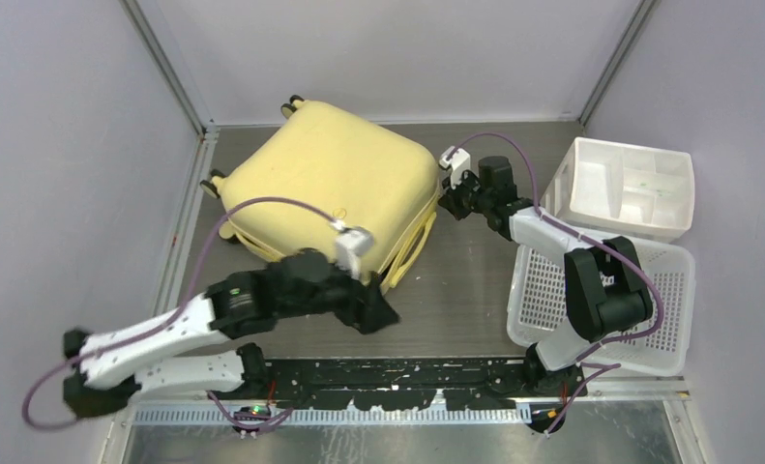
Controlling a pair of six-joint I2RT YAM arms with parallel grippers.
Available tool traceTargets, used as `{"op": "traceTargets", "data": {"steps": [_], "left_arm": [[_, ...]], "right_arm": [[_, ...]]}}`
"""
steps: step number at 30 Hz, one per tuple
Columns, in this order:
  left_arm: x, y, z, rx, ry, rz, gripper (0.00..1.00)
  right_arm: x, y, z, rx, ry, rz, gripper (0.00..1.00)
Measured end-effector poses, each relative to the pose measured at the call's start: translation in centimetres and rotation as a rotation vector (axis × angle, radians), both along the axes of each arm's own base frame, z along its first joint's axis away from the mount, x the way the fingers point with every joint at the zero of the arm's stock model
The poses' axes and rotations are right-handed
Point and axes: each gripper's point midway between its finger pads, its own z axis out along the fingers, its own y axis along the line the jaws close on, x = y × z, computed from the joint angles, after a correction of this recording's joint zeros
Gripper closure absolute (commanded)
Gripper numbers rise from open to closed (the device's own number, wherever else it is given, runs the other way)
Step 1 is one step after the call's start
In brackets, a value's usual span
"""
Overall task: Open, take out, and arrange the luggage
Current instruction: Unzip the luggage at the center of the board.
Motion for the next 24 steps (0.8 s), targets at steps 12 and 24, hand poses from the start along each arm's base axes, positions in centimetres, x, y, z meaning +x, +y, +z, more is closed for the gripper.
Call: {"op": "traceTargets", "data": {"steps": [12, 24], "left_arm": [[9.7, -17.4, -5.7, 0.589, -0.39, -0.158, 0.26], [15.3, -14.3, -13.4, 0.772, -0.421, -0.249, 0.32]], "right_arm": [[-0.3, 0.3, 0.2, 0.081, 0.062, 0.01, 0.99], [-0.3, 0.5, 0.0, 0.103, 0.095, 0.032, 0.99]]}}
